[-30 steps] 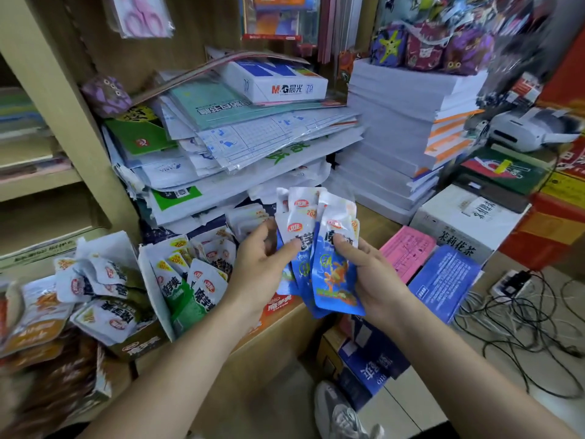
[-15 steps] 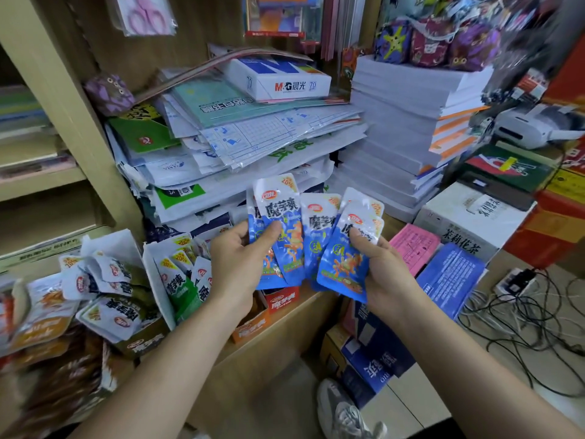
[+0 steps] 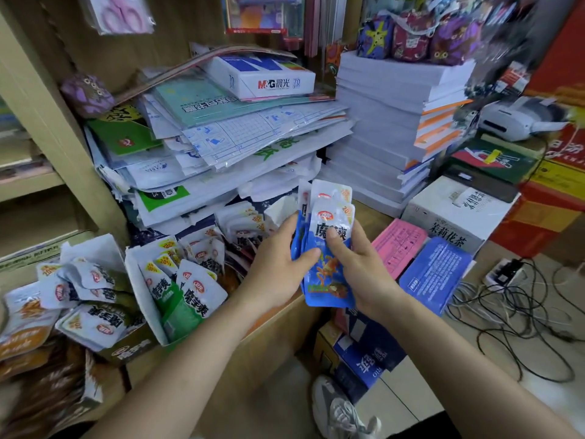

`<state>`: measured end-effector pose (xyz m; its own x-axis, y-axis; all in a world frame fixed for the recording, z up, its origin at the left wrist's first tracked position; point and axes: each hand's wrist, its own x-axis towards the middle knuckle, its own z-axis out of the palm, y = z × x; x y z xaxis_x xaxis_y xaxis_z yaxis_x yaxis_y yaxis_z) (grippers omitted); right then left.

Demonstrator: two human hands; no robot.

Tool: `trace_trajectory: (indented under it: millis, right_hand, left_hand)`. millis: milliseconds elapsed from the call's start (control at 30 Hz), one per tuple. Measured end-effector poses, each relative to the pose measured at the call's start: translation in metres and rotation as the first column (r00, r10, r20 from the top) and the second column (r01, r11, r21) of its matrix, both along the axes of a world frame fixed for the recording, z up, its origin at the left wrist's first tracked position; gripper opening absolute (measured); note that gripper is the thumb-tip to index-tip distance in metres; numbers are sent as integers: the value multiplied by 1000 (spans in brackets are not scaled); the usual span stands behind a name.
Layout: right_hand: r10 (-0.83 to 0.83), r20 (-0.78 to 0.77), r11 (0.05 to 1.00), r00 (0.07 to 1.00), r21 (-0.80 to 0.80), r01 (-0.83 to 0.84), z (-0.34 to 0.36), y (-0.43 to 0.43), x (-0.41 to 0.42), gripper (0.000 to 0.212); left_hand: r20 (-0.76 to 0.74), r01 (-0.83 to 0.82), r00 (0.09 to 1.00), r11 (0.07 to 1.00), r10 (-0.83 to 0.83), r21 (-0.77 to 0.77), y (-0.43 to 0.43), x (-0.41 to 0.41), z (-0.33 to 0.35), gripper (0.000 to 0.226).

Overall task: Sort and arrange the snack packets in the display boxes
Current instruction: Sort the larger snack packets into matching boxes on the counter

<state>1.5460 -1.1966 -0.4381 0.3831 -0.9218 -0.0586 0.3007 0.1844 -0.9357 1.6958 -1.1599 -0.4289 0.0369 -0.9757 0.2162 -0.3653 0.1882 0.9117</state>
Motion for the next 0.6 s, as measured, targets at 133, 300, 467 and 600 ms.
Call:
trace_trajectory:
  millis: [133,300,467,600]
  right_hand:
    - [18,-50,998,999,-59,-21,10,-18,-27,38]
    - [-314,-200,946,928,-151,288,16,-47,-53,34]
    - [-417,-329,877,847,-391,279,1,-77,-68,41]
    - [-365,-409,828,837,-553,91,-4,-85,-57,38]
  left_hand:
    - [159,57,986,998,-55,-10,-28,-1,8,46]
    - [420,-68,901,992,105,-103,-59,26,8,48]
    - [912,65,410,998,-26,-1,-56,29,-13,45]
    - [935,61,351,996,44,-70,-54,38,-23,22]
